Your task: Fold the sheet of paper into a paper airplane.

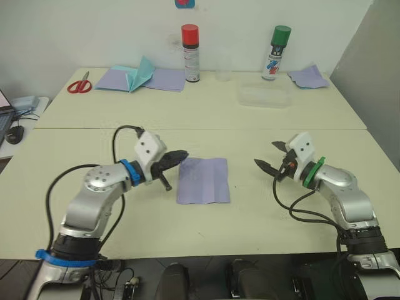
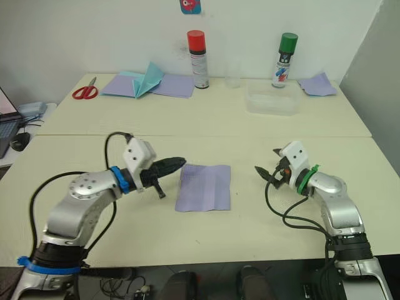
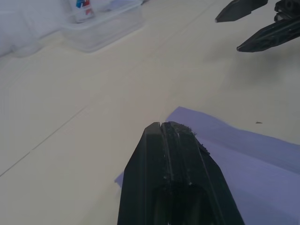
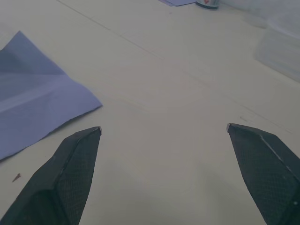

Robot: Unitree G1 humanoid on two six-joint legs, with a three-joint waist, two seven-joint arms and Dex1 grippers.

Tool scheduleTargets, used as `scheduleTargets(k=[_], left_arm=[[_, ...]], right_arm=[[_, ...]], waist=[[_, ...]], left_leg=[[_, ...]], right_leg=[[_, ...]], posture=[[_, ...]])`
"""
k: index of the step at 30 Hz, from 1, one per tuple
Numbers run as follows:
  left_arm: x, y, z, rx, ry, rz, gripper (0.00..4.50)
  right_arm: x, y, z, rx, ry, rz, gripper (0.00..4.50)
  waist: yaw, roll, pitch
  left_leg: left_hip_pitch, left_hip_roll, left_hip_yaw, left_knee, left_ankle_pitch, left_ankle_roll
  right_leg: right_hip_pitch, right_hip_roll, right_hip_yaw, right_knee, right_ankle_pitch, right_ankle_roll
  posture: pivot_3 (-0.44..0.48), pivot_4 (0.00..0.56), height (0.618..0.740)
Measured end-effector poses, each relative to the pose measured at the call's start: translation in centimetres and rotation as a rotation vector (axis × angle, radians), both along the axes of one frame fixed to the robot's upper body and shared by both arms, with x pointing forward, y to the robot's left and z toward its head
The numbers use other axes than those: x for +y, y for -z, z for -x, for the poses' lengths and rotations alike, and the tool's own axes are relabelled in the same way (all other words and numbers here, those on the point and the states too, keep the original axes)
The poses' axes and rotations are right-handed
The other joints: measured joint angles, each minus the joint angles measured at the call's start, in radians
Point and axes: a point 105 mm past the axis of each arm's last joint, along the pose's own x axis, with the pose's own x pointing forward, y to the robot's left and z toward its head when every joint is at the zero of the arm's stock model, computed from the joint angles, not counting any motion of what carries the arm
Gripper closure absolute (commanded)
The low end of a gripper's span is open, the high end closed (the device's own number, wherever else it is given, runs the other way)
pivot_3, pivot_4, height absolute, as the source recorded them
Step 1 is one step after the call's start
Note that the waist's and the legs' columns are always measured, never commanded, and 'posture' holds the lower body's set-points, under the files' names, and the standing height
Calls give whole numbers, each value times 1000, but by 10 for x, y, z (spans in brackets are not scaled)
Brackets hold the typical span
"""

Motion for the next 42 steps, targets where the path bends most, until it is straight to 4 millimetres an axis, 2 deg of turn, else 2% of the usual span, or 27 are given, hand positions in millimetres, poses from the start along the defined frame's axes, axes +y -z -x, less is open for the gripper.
scheduleTargets(k=[6, 10, 15, 23, 32, 35, 38, 42], left_arm=[[4, 47, -7, 119, -38, -114, 4483], [7, 67, -9, 178, -58, -143, 4483], [4, 69, -8, 187, -42, -149, 4483], [-1, 71, -7, 193, -18, -165, 4483], [-2, 72, -6, 195, -13, -170, 4483], [-4, 73, -5, 196, -11, -165, 4500], [-4, 73, -5, 196, -10, -163, 4500], [-4, 74, -5, 196, -11, -164, 4500]], right_arm=[[9, 6, 3, 20, -47, 15, 0], [19, 10, 6, 34, -84, 13, 0], [28, 8, 2, 26, -108, 36, 0], [39, 20, -2, 58, -128, 70, 0], [40, 32, -5, 108, -122, 76, 0], [46, 33, -5, 151, -120, 8, 596], [49, 35, -4, 220, -108, -58, 1690], [51, 35, 0, 313, -93, -117, 1690]], waist=[[0, 0, 0], [0, 0, 0], [0, 0, 0], [0, 0, 0], [0, 1, -1], [1, 1, -1], [1, 2, -1], [1, 2, -1]], left_leg=[[0, 0, 0, 0, 0, 0], [0, 0, 0, 0, 0, 0], [0, 0, 0, 0, 0, 0], [0, 0, 0, 0, 0, 0], [1, 0, -1, 0, 0, 0], [1, 0, -1, 0, 0, 0], [1, 0, -1, 0, 0, 0], [1, 0, -1, 0, 0, 0]], right_leg=[[0, 0, 0, 0, 0, 0], [0, 0, 0, 0, 0, 0], [0, 0, 0, 0, 0, 0], [1, 0, 0, 0, 0, 0], [1, 0, -1, 0, 0, 0], [2, 0, -1, 0, 0, 0], [2, -1, -1, 0, 0, 0], [2, -1, -1, 0, 0, 0]], posture=[[0, 150, 740], [0, 150, 740], [0, 150, 740], [0, 150, 740], [0, 150, 740], [0, 150, 740], [0, 150, 740], [0, 150, 740]])
